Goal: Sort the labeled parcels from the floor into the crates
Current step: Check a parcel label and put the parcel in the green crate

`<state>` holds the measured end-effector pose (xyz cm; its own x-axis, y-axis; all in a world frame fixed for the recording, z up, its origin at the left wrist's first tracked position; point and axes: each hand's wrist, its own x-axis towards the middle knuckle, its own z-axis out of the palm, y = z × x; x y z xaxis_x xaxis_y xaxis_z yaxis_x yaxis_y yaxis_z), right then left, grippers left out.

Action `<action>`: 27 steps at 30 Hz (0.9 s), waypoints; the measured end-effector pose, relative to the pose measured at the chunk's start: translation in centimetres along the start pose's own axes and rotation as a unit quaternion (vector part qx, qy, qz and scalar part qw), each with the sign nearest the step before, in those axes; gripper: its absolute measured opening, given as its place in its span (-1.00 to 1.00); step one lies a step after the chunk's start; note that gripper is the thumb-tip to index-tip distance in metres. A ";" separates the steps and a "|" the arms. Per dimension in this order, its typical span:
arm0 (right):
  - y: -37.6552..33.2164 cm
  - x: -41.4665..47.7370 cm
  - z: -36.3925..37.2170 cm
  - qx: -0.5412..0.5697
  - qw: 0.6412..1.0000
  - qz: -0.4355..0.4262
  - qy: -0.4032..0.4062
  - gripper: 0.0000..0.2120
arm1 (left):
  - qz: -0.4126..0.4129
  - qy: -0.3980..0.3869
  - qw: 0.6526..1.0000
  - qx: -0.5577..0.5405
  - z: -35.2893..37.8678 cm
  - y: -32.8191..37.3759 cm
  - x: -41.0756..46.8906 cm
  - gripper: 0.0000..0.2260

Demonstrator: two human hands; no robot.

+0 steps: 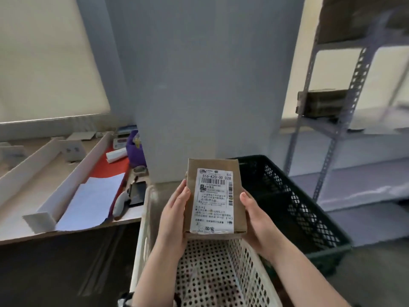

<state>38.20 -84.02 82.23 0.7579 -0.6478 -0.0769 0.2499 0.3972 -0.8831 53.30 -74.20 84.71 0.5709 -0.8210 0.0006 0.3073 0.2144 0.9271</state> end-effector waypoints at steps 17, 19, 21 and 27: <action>-1.5 3.4 -16.7 -0.025 0.977 0.033 0.207 -0.47 | -0.168 -0.087 0.982 0.025 10.4 -11.5 10.2 -0.66; -1.4 5.5 -19.1 -0.034 0.978 0.059 0.196 -0.51 | -0.174 -0.069 0.982 0.032 11.3 -13.0 11.9 -0.66; -1.1 7.7 -21.4 -0.045 0.979 0.085 0.182 -0.54 | -0.178 -0.044 0.982 0.042 12.1 -14.6 13.7 -0.65; -2.1 13.0 -28.7 -0.084 0.965 0.172 0.179 -0.64 | -0.236 0.059 0.969 0.047 15.6 -20.5 18.2 -0.65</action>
<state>30.24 -111.95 69.76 0.5151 -0.6910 -0.5072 -0.1036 0.5372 -0.8371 45.52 -101.76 71.59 0.4693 -0.7482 -0.4690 0.4878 -0.2231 0.8440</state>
